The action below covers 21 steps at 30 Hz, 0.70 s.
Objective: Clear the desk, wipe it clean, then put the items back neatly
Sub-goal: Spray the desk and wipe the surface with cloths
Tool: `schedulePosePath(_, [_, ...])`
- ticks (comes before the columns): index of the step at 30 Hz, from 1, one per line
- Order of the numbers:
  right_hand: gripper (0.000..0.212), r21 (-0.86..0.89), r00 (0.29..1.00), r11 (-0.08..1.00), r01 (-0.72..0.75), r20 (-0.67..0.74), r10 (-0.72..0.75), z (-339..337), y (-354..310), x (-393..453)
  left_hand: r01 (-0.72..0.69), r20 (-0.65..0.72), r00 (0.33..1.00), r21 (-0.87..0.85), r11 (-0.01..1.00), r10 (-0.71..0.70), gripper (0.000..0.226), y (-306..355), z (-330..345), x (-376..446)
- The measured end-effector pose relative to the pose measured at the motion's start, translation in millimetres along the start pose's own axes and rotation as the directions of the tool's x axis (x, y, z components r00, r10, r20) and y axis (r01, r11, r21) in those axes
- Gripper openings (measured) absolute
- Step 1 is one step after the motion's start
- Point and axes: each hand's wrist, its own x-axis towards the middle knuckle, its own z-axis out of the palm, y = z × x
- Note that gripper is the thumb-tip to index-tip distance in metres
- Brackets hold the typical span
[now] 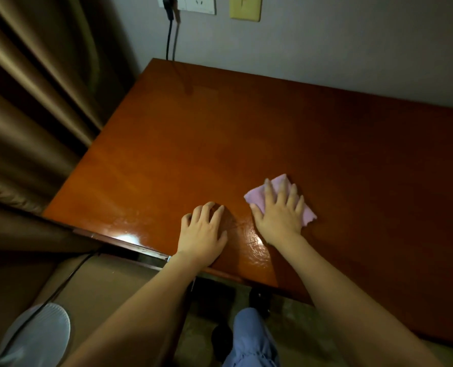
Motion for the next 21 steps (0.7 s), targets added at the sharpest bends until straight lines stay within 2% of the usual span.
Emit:
schedulePosePath(3, [0.076, -0.024, 0.985, 0.985, 0.172, 0.037, -0.171, 3, -4, -19, -0.019, 0.032, 0.999, 0.002, 1.0, 0.019, 0.059, -3, -3, 2])
schedulePosePath(5, [0.078, -0.054, 0.976, 0.977, 0.205, 0.081, -0.2, 5, 4, -35, -0.01, 0.055, 0.998, -0.001, 1.0, 0.01, 0.059, -4, -7, 5])
schedulePosePath(7, [0.077, -0.062, 0.986, 0.986, 0.157, 0.07, -0.152, 4, 21, -46, 0.007, 0.071, 0.997, -0.014, 1.0, -0.006, 0.06, -3, -11, 8])
schedulePosePath(10, [0.092, -0.073, 0.995, 0.997, 0.039, 0.09, -0.032, 2, 48, -50, 0.01, 0.077, 0.997, -0.019, 1.0, -0.009, 0.059, -5, -17, 11])
schedulePosePath(12, [0.101, -0.077, 0.998, 0.996, -0.046, 0.026, 0.049, -3, 53, -41, 0.026, 0.075, 0.997, -0.022, 0.999, -0.024, 0.06, -9, -18, 13])
schedulePosePath(13, [0.1, -0.075, 0.997, 0.994, -0.075, -0.007, 0.075, -5, 51, -32, 0.033, 0.071, 0.997, -0.024, 0.999, -0.031, 0.06, -11, -18, 14])
schedulePosePath(16, [0.079, -0.095, 0.993, 0.988, -0.119, 0.006, 0.12, -11, 31, 7, 0.042, 0.082, 0.996, -0.037, 0.998, -0.038, 0.061, -11, -19, 17])
schedulePosePath(18, [0.075, -0.078, 0.998, 0.995, -0.057, -0.02, 0.056, -11, 12, 31, 0.045, 0.09, 0.995, -0.036, 0.998, -0.042, 0.062, -9, -20, 21])
schedulePosePath(21, [0.073, -0.081, 0.99, 0.989, 0.127, -0.05, -0.131, -5, -9, 41, 0.042, 0.086, 0.996, -0.024, 0.999, -0.04, 0.062, -9, -21, 29])
